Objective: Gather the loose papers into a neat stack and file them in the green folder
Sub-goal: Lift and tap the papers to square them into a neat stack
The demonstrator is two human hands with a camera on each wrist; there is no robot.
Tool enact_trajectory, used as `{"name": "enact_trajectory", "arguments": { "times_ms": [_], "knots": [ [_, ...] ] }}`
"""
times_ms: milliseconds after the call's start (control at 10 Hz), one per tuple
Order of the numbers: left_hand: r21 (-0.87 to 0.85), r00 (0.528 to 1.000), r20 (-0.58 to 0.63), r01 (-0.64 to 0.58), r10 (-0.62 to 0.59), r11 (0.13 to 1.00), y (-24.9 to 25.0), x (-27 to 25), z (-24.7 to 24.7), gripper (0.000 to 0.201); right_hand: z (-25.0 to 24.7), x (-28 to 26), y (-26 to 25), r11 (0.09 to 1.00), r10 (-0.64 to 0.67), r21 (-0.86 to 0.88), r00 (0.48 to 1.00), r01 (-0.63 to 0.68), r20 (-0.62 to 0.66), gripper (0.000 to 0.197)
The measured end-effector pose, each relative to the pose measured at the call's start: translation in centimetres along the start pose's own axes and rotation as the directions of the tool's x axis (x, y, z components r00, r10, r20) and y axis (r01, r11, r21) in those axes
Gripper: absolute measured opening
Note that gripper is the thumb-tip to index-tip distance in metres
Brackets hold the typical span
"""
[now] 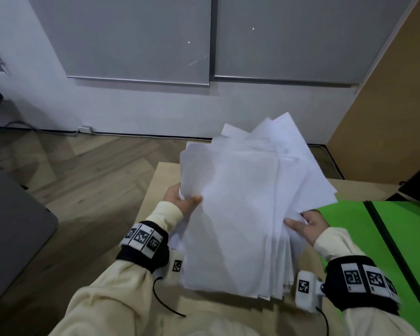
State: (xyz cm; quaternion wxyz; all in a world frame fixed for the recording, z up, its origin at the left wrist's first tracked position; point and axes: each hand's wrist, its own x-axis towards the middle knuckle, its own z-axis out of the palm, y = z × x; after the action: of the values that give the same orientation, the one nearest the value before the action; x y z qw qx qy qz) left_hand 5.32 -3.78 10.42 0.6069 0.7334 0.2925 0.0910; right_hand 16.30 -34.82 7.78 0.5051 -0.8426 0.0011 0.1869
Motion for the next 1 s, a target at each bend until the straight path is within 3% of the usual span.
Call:
{"name": "enact_trajectory", "arguments": {
  "times_ms": [100, 200, 300, 400, 500, 600, 700, 800, 900, 1000],
  "knots": [
    [-0.007, 0.992, -0.007, 0.124, -0.124, 0.992, -1.2, 0.6, -0.8, 0.044, 1.5, 0.4, -0.4, 0.998, 0.001, 0.063, 0.998, -0.005, 0.063, 0.027],
    [0.1, 0.974, -0.069, 0.223, -0.217, 0.97, -3.2, 1.3, -1.1, 0.044, 2.9, 0.7, -0.1, 0.996, 0.051, 0.073, 0.995, -0.058, 0.086, 0.018],
    [0.221, 0.932, -0.12, 0.36, -0.342, 0.906, -4.4, 1.4, -1.3, 0.064, 4.8, 1.3, 1.0, 0.991, 0.124, 0.04, 0.992, -0.125, 0.023, 0.045],
    [0.427, 0.868, -0.127, 0.485, -0.48, 0.763, -5.7, 1.1, -1.1, 0.075, 6.4, 1.8, 1.9, 0.965, 0.241, -0.119, 0.969, -0.234, 0.046, 0.061],
    [0.487, 0.816, -0.114, 0.543, -0.567, 0.684, -8.0, 0.7, -1.1, 0.069, 8.0, 1.8, 3.1, 0.906, 0.324, -0.312, 0.943, -0.284, 0.081, 0.052],
    [0.495, 0.771, -0.106, 0.588, -0.628, 0.64, -10.0, -0.2, -1.3, 0.057, 9.2, 1.5, 4.6, 0.871, 0.364, -0.381, 0.928, -0.311, 0.076, 0.045],
    [0.491, 0.749, -0.15, 0.623, -0.646, 0.609, -12.6, 0.3, -1.5, 0.066, 9.4, 1.2, 6.5, 0.862, 0.358, -0.415, 0.929, -0.29, 0.094, 0.045],
    [0.511, 0.772, -0.145, 0.594, -0.619, 0.621, -13.9, 0.9, -1.7, 0.064, 9.0, 1.4, 7.8, 0.884, 0.293, -0.409, 0.95, -0.227, 0.106, 0.034],
    [0.457, 0.755, -0.109, 0.616, -0.647, 0.642, -13.4, 0.6, -1.7, 0.059, 8.6, 1.6, 8.1, 0.907, 0.219, -0.363, 0.975, -0.214, -0.028, 0.021],
    [0.421, 0.716, -0.12, 0.664, -0.688, 0.618, -13.9, 0.9, -1.8, 0.057, 8.1, 1.1, 7.4, 0.944, 0.175, -0.242, 0.964, -0.222, -0.201, 0.031]
  ]
}}
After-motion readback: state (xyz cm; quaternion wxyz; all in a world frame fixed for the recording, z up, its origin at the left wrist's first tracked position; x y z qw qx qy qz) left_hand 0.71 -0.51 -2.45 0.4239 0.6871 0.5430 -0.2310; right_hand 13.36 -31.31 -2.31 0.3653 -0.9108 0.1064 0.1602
